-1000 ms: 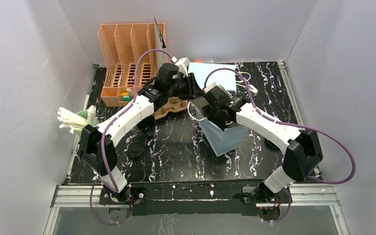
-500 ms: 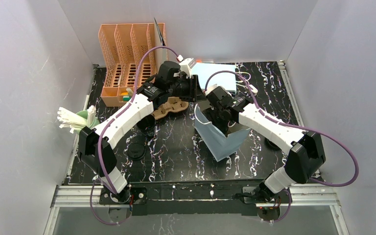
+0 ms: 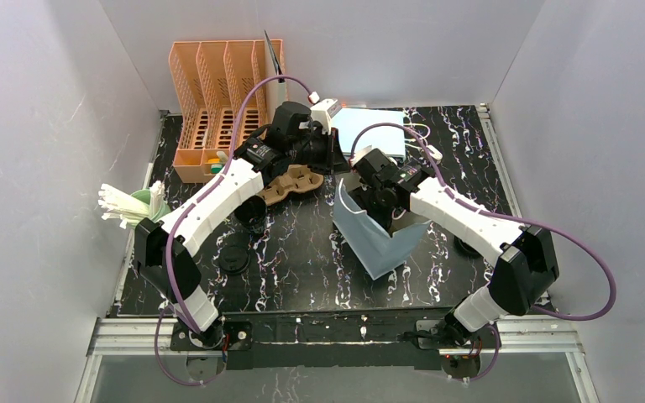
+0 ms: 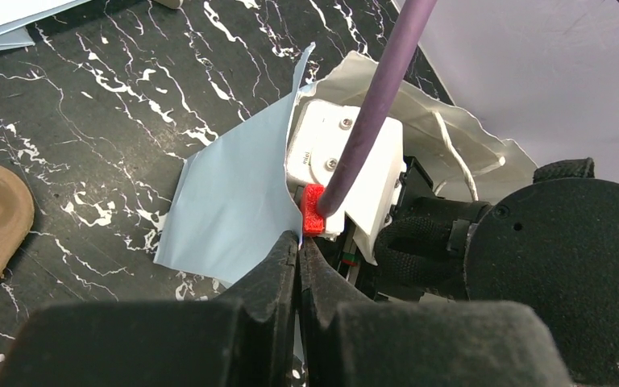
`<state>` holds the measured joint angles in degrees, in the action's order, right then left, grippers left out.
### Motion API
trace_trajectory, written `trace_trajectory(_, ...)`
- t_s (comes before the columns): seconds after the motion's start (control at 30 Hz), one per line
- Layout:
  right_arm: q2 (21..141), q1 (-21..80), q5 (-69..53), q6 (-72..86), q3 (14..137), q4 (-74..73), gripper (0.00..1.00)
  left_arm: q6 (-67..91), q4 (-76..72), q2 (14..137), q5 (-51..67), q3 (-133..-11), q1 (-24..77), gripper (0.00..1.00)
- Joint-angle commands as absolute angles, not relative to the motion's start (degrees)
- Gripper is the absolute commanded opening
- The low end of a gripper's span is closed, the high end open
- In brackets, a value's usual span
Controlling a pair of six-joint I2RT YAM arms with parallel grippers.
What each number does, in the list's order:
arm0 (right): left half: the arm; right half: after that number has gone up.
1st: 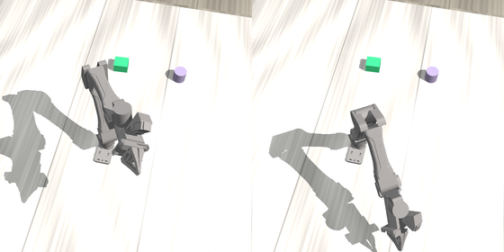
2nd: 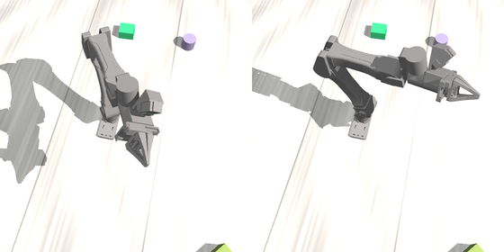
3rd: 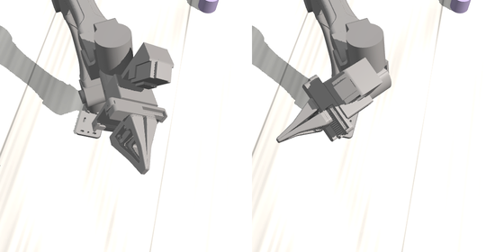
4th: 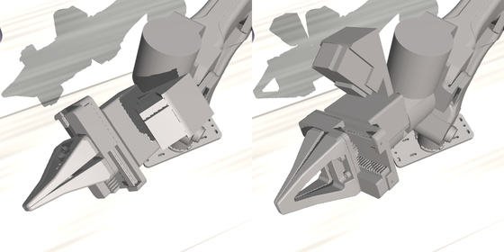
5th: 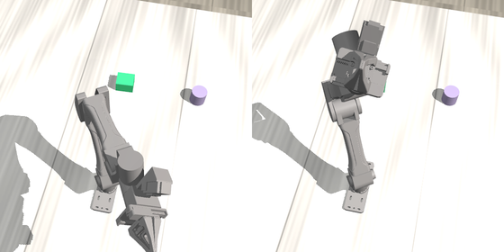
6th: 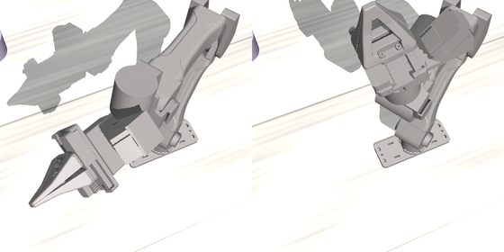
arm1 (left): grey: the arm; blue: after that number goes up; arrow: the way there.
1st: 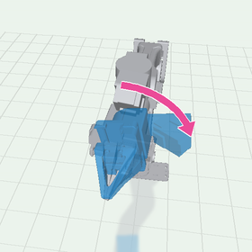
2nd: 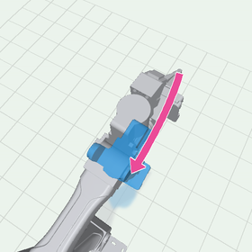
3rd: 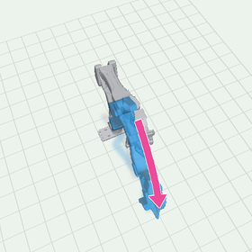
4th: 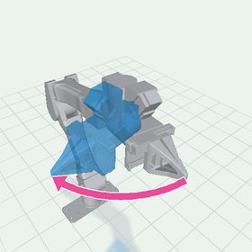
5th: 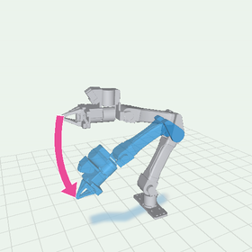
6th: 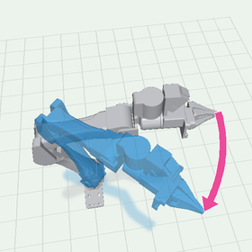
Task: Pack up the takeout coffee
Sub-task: Place the coffee cup on the cup tray.
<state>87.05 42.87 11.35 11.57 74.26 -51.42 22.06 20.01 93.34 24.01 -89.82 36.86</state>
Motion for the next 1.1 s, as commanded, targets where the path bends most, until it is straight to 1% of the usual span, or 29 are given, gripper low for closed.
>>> trace_trajectory(0.0,87.3,43.8,8.8,9.5,76.6,-55.2,0.31,21.2,18.3,91.7,27.5,-93.3,38.1,0.0)
trace_trajectory(0.23,87.8,43.8,8.1,9.4,78.2,-55.8,0.31,19.2,19.1,90.7,21.6,-92.5,38.1,0.0)
trace_trajectory(0.4,87.6,43.8,10.1,8.4,79.5,-54.3,0.3,19.6,17.7,90.5,23.5,-91.0,38.1,0.0)
trace_trajectory(0.6,87.3,43.8,12.1,7.5,82.9,-52.7,0.32,20.5,15.4,89.8,25.2,-89.5,38.1,0.0)
trace_trajectory(0.83,85.2,43.8,13.7,6.0,85.2,-51.3,0.34,19.9,14.6,89.8,24.7,-89.4,38.1,0.0)
trace_trajectory(1.07,83.5,43.8,14.6,5.5,86.1,-51.7,0.34,19.0,11.7,88.6,23.3,-88.0,38.1,0.0)
